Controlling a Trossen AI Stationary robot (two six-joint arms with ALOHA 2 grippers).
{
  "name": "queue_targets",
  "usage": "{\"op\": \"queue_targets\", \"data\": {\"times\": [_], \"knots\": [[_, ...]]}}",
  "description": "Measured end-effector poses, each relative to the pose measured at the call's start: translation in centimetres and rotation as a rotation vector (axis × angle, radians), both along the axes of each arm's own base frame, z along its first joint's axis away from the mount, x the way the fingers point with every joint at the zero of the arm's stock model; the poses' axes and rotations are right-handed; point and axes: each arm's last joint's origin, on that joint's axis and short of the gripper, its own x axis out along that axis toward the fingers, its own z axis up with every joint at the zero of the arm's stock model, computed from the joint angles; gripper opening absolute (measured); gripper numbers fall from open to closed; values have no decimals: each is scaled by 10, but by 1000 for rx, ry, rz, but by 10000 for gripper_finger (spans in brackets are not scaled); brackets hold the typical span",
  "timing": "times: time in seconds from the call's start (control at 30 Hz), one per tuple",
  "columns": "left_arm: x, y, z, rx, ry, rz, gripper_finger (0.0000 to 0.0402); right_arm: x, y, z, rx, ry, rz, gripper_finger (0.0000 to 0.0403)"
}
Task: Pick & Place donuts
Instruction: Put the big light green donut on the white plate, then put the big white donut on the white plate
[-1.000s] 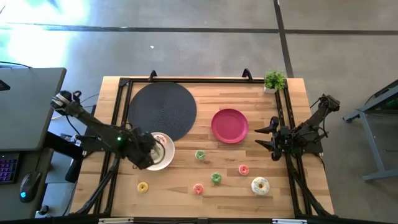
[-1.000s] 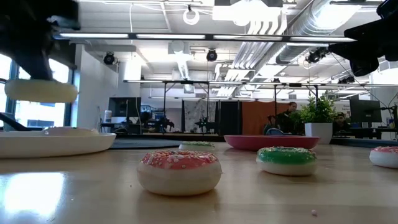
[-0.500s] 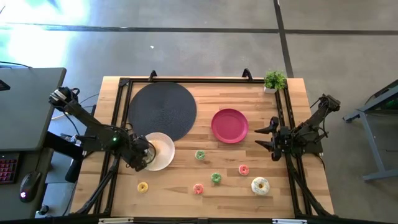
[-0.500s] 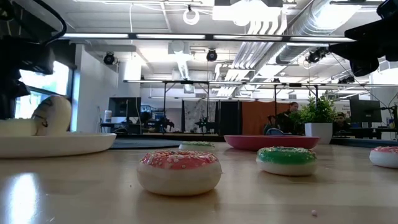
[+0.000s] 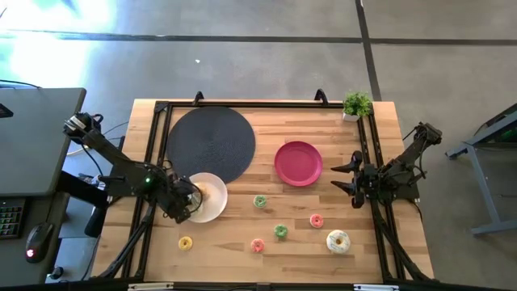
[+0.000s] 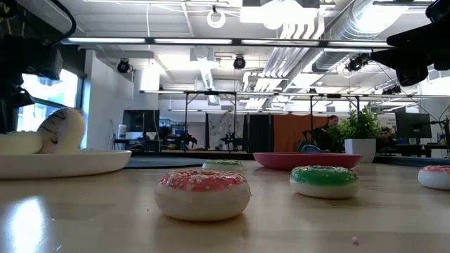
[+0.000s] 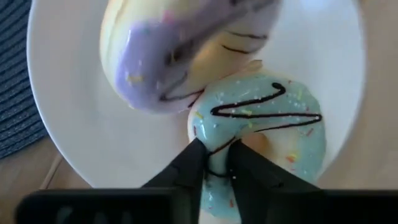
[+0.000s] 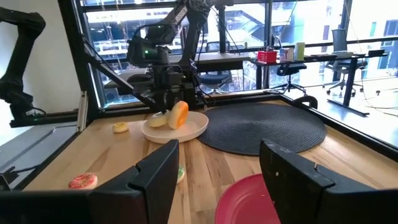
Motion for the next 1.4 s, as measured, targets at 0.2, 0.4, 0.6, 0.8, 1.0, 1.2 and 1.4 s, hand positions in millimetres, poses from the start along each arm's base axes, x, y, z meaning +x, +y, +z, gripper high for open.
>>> {"op": "queue_targets", "data": {"times": [0.2,0.4,0.6,0.8,1.0,1.2,1.4], "knots": [[6,-4,22,24,-43,-15,138,0,0,0,-1,0,0,213],[6,-2,30,57,-40,1,158,0,0,0,-17,2,7,213],[12,0,42,208,-169,28,158,0,1,1,-13,-7,46,213],[19,1,62,391,-325,59,159,1,5,19,-29,-3,135,213],[21,1,69,432,-378,92,159,12,19,35,-10,151,268,213],[22,1,71,451,-412,115,159,36,49,40,152,501,385,213],[23,2,72,492,-451,147,159,58,82,16,354,1026,428,213]]}}
